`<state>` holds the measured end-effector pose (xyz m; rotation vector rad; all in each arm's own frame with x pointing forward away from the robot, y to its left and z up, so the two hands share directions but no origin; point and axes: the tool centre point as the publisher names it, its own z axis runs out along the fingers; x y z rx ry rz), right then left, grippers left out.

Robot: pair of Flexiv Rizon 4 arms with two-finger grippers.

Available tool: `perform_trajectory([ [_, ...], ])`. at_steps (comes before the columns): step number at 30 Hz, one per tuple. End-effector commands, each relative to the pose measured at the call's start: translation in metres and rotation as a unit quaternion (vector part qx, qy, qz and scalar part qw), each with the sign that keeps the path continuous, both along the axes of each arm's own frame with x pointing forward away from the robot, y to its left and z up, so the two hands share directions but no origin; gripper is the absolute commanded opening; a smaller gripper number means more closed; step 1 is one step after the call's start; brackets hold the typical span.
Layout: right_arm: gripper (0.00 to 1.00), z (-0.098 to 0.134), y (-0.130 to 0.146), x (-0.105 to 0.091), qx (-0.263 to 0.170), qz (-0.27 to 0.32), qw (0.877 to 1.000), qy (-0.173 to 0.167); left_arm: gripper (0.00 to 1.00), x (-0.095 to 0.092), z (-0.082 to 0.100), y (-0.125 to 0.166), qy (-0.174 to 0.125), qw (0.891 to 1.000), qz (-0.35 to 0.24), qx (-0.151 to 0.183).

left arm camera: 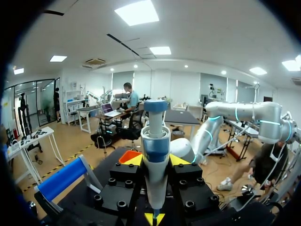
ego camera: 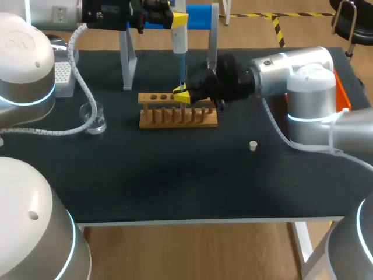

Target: Invert the test tube, pick up the pipette, mount the tip to pipette, aspirate from beaker and dispense into the tube, eject the tip, return the pipette, and cap with the stopper.

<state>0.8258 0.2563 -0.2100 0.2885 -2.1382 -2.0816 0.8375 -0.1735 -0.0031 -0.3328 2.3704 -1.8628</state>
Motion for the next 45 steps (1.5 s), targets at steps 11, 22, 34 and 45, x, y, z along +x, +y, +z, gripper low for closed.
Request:
perform_trajectory([
  [11,0.00,0.0022,-0.0014,-0.0004,-0.004,-0.003,1.000,-0.001,0.00,0.0004,-0.0013,0.0004,0.000,1.000,-0.001,0.001],
  [22,0.00,0.0064,-0.0079,0.0066,-0.004,-0.014,1.000,-0.006,0.00,0.0004,-0.0013,0.0004,0.000,1.000,-0.001,0.001],
  [34,0.00,0.0050,-0.0048,0.0034,-0.005,-0.008,1.000,-0.005,0.00,0.0004,-0.0013,0.0004,0.000,1.000,-0.001,0.001],
  [45,0.00,0.0011,0.0010,0.0001,-0.009,-0.002,1.000,-0.001,0.00,0.0004,-0.0013,0.0004,0.000,1.000,-0.001,0.001],
])
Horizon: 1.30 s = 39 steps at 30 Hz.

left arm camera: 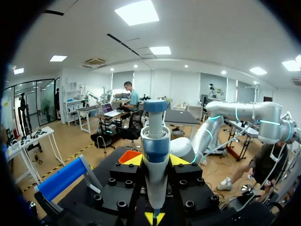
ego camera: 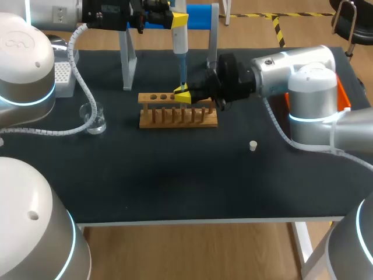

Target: Invert the test tube, pick up the pipette, mount the tip to pipette, aspirate from beaker and dispense into the tube, eject the tip, return the pipette, and cap with the stopper.

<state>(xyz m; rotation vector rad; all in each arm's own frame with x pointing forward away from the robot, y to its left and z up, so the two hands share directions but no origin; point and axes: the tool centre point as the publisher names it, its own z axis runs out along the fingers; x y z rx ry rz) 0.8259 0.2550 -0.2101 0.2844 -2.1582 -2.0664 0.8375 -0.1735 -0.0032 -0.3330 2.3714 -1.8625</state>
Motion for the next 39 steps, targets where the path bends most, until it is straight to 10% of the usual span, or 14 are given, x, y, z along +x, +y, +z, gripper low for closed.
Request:
perform_trajectory([
  [1,0.00,0.0010,0.0028,-0.0002,-0.001,0.001,1.000,0.001,0.00,0.0004,-0.0011,0.0005,0.000,1.000,-0.001,0.001],
  [39,0.00,0.0000,0.0019,-0.0011,-0.005,0.002,1.000,0.003,0.00,0.0004,-0.0011,0.0005,0.000,1.000,-0.001,0.001],
])
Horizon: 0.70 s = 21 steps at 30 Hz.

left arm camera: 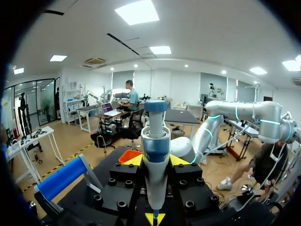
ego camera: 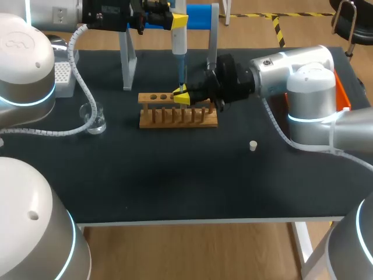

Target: Invert the test tube, pick up the pipette, mount the tip to pipette, aspirate from beaker and dispense into the tube, eject the tip, return the pipette, and cap with the stopper.

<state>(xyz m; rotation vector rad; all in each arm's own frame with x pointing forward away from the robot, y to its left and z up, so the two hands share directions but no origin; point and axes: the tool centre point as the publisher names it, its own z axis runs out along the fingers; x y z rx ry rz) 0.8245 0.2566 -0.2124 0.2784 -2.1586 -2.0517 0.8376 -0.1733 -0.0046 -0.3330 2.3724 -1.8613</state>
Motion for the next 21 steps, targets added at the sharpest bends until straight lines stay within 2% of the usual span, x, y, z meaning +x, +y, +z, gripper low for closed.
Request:
perform_trajectory([
  [1,0.00,0.003,0.000,0.000,0.000,0.000,1.000,-0.002,0.00,0.000,0.000,0.000,0.000,1.000,-0.001,0.000],
  [21,0.00,0.023,0.001,0.001,0.011,-0.001,1.000,0.001,0.00,0.000,0.000,0.000,0.000,1.000,-0.001,0.000],
])
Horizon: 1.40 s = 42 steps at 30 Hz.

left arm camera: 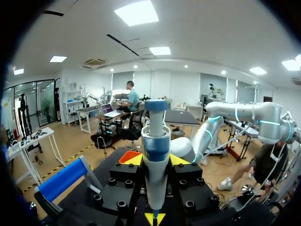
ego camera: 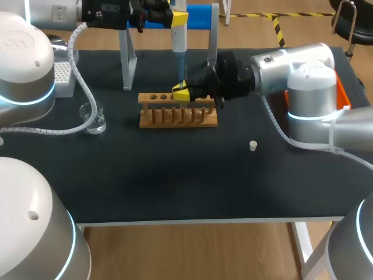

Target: Invert the test tube, pick up the pipette, mount the tip to pipette, aspirate from beaker and dispense into the tube, eject the tip, return the pipette, and cap with the stopper.

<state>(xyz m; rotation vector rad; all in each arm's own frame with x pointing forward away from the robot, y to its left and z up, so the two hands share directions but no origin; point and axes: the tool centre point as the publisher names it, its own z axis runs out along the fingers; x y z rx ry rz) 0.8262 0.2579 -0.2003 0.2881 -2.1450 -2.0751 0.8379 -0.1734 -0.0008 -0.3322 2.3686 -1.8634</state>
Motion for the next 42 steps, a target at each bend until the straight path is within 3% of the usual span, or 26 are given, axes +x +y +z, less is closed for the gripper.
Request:
perform_trajectory([
  [1,0.00,0.013,-0.001,-0.001,0.002,-0.001,1.000,0.005,0.00,0.000,-0.004,0.000,0.001,1.000,-0.001,0.002],
  [10,0.00,0.027,-0.002,-0.001,0.003,-0.003,1.000,-0.002,0.00,0.000,-0.004,0.000,0.001,1.000,-0.001,0.002],
  [16,0.00,0.025,-0.004,-0.002,0.001,-0.004,1.000,-0.004,0.00,0.000,-0.004,0.000,0.001,1.000,-0.001,0.002],
  [18,0.36,0.021,-0.005,-0.003,-0.003,-0.004,1.000,-0.003,0.00,0.000,-0.004,0.000,0.001,1.000,-0.001,0.002],
  [19,0.80,0.019,-0.005,-0.004,-0.003,-0.005,1.000,-0.003,0.00,0.000,-0.004,0.000,0.001,1.000,-0.001,0.002],
  [20,1.00,0.017,-0.006,-0.005,-0.004,-0.006,1.000,-0.002,0.00,0.000,-0.004,0.000,0.001,1.000,-0.001,0.002],
  [27,1.00,0.000,-0.019,-0.015,-0.010,-0.007,1.000,0.003,0.00,0.000,-0.004,0.000,0.001,1.000,-0.001,0.002],
  [42,1.00,-0.048,-0.091,-0.031,-0.045,-0.046,0.998,0.022,0.00,0.000,-0.004,0.000,0.001,1.000,-0.001,0.002],
])
